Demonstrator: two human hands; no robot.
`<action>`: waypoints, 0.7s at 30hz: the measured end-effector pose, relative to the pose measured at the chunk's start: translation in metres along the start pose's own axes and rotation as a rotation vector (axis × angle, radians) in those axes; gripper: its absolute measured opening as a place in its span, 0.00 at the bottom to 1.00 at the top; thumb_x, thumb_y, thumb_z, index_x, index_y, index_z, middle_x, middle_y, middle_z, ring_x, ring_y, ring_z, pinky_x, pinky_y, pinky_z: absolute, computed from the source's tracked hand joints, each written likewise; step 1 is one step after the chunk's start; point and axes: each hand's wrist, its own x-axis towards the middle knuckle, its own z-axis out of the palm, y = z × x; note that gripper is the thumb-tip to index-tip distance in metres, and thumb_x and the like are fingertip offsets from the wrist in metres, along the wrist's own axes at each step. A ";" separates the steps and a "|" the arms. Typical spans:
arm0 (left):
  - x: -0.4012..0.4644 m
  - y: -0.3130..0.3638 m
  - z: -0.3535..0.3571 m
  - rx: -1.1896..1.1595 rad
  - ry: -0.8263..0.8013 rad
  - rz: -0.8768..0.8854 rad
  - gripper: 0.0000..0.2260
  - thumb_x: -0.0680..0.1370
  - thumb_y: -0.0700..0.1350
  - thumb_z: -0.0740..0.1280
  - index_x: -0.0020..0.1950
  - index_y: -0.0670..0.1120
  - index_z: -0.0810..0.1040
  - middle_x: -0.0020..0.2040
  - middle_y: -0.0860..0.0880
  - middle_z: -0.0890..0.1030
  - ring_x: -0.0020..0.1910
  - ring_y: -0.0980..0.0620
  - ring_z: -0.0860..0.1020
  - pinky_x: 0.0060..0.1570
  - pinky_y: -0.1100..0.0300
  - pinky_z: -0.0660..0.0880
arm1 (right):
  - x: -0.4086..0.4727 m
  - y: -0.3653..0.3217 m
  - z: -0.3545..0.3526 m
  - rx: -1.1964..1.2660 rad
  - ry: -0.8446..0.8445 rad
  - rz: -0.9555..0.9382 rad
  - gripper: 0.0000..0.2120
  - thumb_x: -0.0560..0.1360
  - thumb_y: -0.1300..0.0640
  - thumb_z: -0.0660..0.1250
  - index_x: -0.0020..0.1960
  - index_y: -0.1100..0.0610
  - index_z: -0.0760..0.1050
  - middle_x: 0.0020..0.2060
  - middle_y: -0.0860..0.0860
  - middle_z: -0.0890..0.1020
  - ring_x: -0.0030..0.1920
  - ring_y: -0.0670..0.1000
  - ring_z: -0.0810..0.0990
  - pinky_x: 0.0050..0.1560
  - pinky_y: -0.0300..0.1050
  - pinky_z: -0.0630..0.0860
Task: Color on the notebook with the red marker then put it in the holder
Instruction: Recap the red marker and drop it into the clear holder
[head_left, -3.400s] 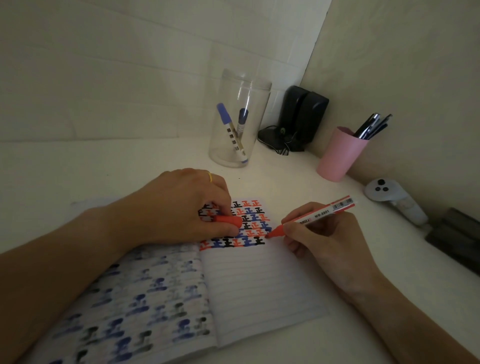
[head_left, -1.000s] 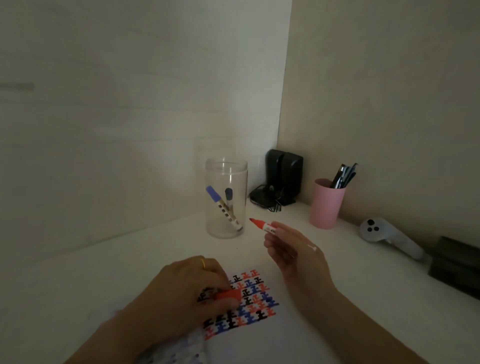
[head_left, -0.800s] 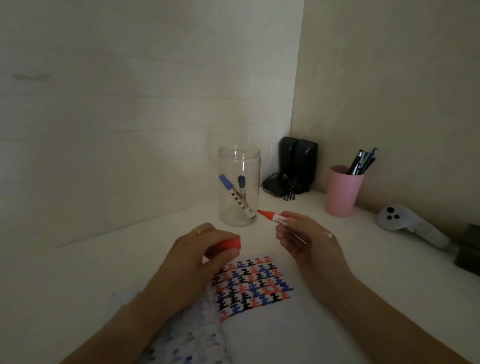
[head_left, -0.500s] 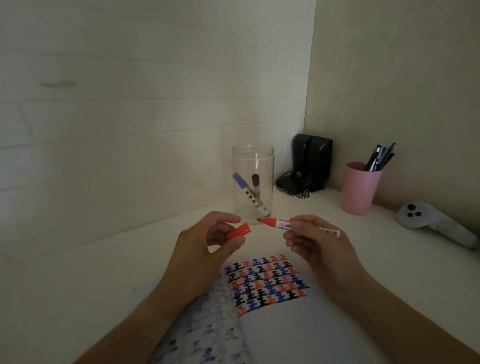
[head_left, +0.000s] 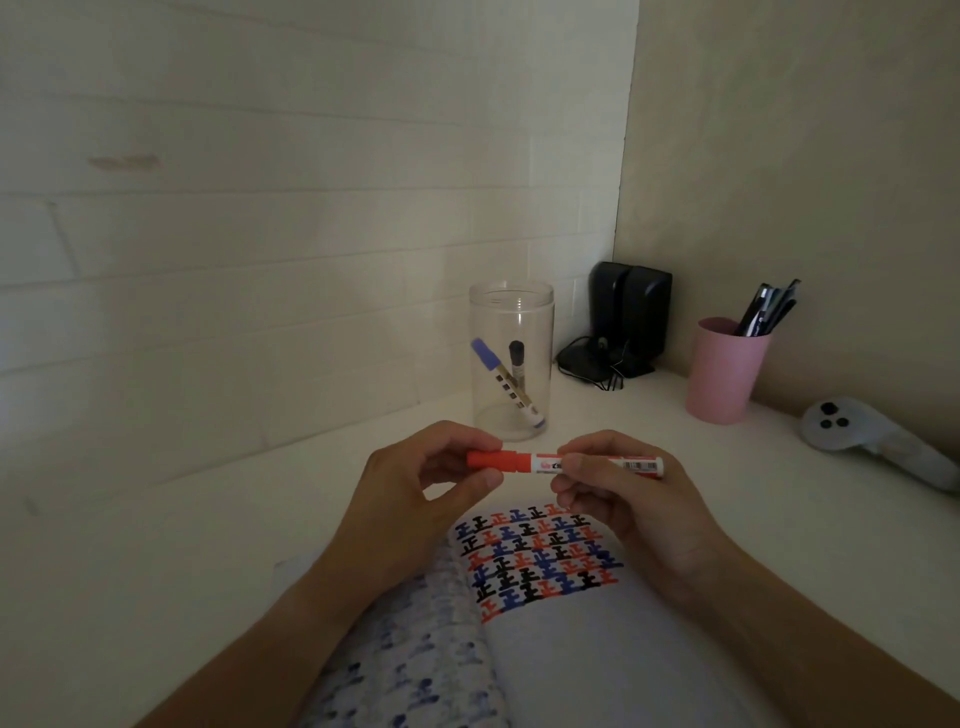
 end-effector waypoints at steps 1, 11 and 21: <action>0.000 0.001 -0.001 -0.024 -0.002 -0.005 0.10 0.73 0.41 0.75 0.53 0.51 0.84 0.46 0.56 0.86 0.47 0.56 0.85 0.50 0.69 0.78 | -0.001 -0.001 0.000 -0.001 -0.008 0.005 0.06 0.72 0.63 0.72 0.47 0.62 0.85 0.38 0.60 0.86 0.37 0.53 0.85 0.41 0.41 0.81; -0.001 0.012 -0.002 -0.245 -0.073 -0.069 0.10 0.73 0.42 0.72 0.53 0.41 0.85 0.41 0.45 0.88 0.37 0.47 0.87 0.42 0.61 0.82 | -0.007 -0.007 0.003 -0.012 -0.054 -0.006 0.12 0.68 0.58 0.74 0.49 0.61 0.86 0.41 0.60 0.88 0.40 0.54 0.87 0.42 0.39 0.83; 0.000 0.016 -0.003 -0.354 -0.051 -0.102 0.10 0.73 0.44 0.71 0.50 0.39 0.84 0.35 0.46 0.86 0.31 0.49 0.84 0.37 0.61 0.81 | -0.011 -0.009 0.009 -0.012 -0.074 -0.035 0.14 0.66 0.58 0.75 0.51 0.60 0.86 0.44 0.61 0.88 0.44 0.57 0.88 0.45 0.42 0.83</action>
